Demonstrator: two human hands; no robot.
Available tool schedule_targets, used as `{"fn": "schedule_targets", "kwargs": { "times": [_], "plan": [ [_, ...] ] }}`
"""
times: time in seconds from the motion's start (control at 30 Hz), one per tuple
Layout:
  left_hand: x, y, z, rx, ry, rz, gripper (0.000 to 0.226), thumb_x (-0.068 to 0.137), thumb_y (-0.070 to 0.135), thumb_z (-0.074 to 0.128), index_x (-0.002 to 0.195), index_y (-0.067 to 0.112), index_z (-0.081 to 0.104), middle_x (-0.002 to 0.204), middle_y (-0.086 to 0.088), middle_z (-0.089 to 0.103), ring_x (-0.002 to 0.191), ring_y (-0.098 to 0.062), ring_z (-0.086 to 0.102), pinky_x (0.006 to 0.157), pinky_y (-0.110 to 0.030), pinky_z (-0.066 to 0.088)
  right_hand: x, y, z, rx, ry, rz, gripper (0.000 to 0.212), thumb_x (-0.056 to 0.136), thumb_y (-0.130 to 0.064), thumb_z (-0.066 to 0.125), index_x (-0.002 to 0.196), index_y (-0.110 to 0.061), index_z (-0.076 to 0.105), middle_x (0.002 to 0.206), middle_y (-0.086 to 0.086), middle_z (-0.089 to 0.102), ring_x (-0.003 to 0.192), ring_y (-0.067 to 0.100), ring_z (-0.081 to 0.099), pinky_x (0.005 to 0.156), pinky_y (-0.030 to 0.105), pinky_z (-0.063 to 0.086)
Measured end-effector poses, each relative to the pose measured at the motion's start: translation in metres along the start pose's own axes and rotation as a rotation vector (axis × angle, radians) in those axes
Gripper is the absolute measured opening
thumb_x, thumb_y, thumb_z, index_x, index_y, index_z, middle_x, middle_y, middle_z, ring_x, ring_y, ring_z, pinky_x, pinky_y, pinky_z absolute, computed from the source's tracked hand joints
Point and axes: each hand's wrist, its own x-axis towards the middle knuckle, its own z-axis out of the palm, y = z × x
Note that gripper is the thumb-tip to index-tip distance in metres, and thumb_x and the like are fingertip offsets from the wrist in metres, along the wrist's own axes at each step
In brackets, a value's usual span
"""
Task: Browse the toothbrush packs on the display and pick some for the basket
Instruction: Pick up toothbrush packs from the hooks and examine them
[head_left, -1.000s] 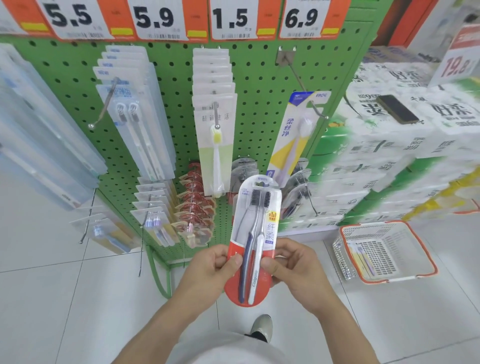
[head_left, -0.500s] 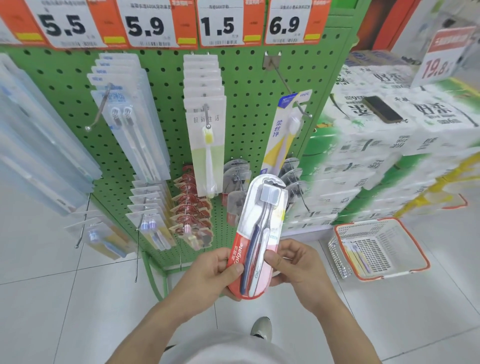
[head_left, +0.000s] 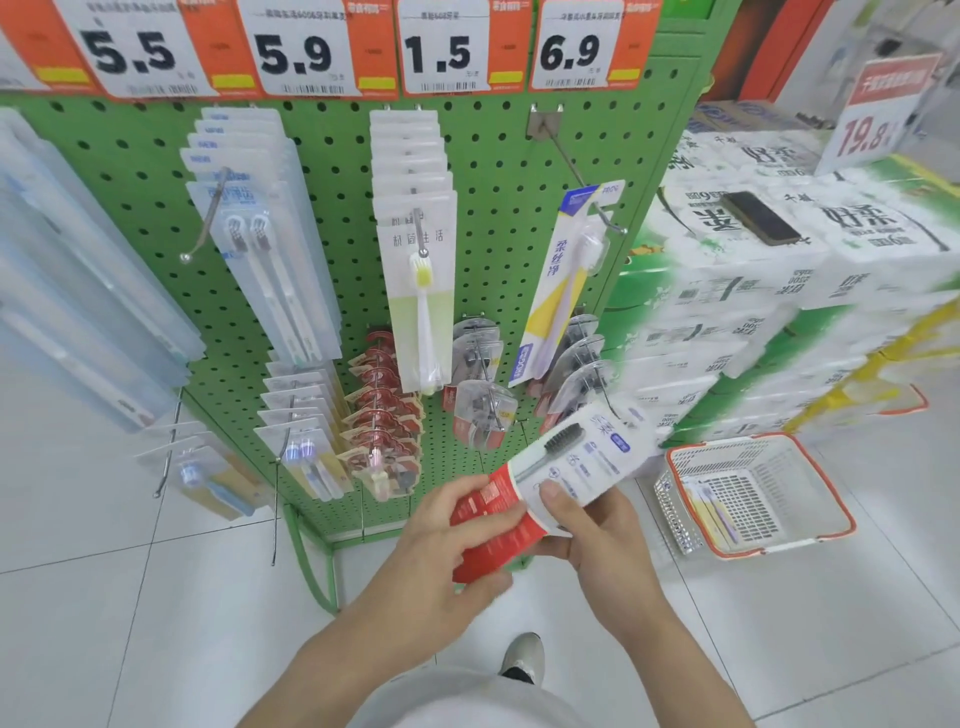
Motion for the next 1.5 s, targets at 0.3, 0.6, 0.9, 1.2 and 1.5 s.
{"fn": "schedule_targets", "kwargs": {
  "times": [0.3,0.6,0.9,1.2,1.5],
  "plan": [
    [0.009,0.009,-0.002,-0.438,0.107,-0.350,0.051,0.084,0.022,0.082,0.124,0.038,0.055,0.106,0.017,0.075,0.095,-0.007,0.073,0.089,-0.041,0.059,0.011,-0.011,-0.002,-0.145,0.002,0.025,0.022,0.087,-0.011,0.072,0.108,-0.004,0.073,0.099,0.013,0.078,0.085,0.031,0.076,0.068,0.037,0.062],
    [0.021,0.024,-0.004,-0.585,0.134,-0.337,0.024,0.091,0.015,0.072,0.112,0.015,0.059,0.101,0.002,0.078,0.090,-0.019,0.076,0.084,-0.042,0.061,0.021,-0.025,0.003,-0.033,0.138,-0.022,0.020,0.097,-0.016,0.063,0.114,-0.010,0.071,0.097,0.018,0.078,0.080,0.031,0.074,0.070,0.041,0.061],
    [0.025,0.028,-0.005,-0.708,0.147,-0.377,0.014,0.101,0.017,0.057,0.113,0.010,0.061,0.100,-0.006,0.078,0.090,-0.026,0.075,0.079,-0.037,0.058,0.028,-0.032,0.000,-0.054,0.105,0.009,0.035,0.106,-0.031,0.046,0.112,-0.008,0.071,0.099,0.018,0.077,0.079,0.025,0.071,0.064,0.032,0.058],
    [0.024,0.025,-0.002,-0.714,0.139,-0.427,0.012,0.104,0.011,0.051,0.111,0.008,0.061,0.100,-0.008,0.078,0.089,-0.027,0.075,0.076,-0.034,0.060,0.025,-0.028,-0.002,-0.057,0.093,0.035,0.033,0.105,-0.034,0.048,0.111,-0.013,0.073,0.099,0.011,0.078,0.079,0.021,0.071,0.063,0.029,0.056],
    [0.023,0.018,0.005,-0.579,0.179,-0.401,0.016,0.101,0.016,0.058,0.117,0.016,0.057,0.103,0.001,0.077,0.089,-0.012,0.074,0.077,-0.027,0.059,0.023,-0.025,-0.009,-0.098,0.008,-0.019,0.030,0.085,-0.010,0.073,0.115,-0.007,0.071,0.107,0.013,0.077,0.090,0.030,0.075,0.077,0.053,0.061]
  ]
}}
